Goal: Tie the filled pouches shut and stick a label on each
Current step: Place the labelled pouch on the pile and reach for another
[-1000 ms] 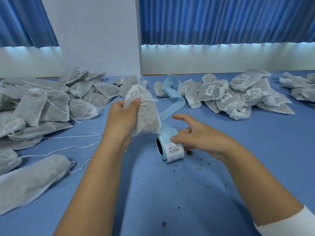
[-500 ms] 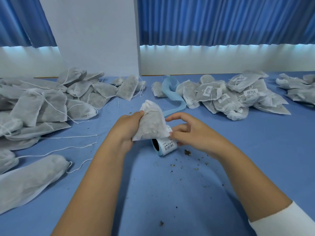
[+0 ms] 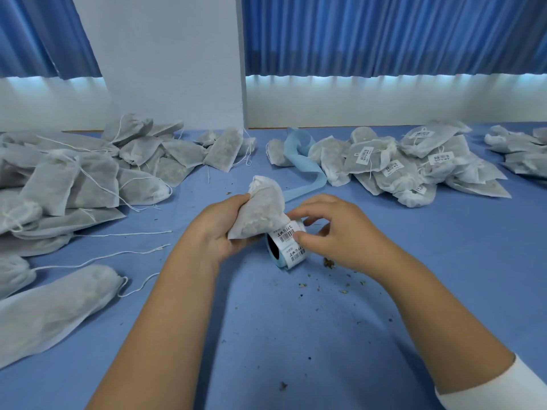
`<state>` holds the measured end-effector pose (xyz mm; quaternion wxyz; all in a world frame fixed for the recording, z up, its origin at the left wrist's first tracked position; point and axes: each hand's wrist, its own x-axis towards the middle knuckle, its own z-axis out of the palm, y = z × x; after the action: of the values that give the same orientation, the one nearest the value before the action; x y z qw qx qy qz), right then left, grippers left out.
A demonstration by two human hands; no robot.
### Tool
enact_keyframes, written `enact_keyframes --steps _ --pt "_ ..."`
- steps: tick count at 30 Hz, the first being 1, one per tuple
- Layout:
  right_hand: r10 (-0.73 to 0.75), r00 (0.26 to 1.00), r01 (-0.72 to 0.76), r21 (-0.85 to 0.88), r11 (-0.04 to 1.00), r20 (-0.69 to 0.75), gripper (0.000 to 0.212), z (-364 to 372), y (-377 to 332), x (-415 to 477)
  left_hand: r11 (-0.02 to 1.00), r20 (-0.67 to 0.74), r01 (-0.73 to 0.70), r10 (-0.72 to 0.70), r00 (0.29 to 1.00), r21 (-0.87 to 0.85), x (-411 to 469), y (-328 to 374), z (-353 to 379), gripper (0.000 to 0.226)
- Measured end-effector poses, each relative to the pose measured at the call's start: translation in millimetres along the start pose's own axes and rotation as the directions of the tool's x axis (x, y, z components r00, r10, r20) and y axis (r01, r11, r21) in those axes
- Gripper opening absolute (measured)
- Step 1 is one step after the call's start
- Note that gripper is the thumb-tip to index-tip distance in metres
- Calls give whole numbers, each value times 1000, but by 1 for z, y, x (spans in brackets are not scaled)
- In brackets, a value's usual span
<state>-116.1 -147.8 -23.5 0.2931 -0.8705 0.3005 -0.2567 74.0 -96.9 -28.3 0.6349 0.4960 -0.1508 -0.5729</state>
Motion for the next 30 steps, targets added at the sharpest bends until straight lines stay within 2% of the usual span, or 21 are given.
enact_keyframes --steps 4,10,14,17,24,30 --pt "22 1000 -22 -19 1000 -7 32 -2 -1 -1 999 -4 -2 2 1000 34 0 1 -1 25" --pt "-64 998 59 -137 989 -29 27 -4 -9 -3 992 -17 -25 28 999 127 0 1 -2 30" --pt "-35 999 29 -145 989 -36 22 -4 -9 -5 991 -18 -25 28 999 128 0 2 -2 26" --pt "-24 998 15 -166 986 -53 18 -4 -8 -5 990 -29 -35 39 999 140 1 2 -2 31" --pt "-64 993 37 -238 971 -104 9 -1 -8 -6 983 -50 -49 58 997 178 -2 2 -1 34" --pt "19 999 -21 -71 997 -27 2 -5 -13 -7 972 -82 -74 94 992 221 -4 4 -3 26"
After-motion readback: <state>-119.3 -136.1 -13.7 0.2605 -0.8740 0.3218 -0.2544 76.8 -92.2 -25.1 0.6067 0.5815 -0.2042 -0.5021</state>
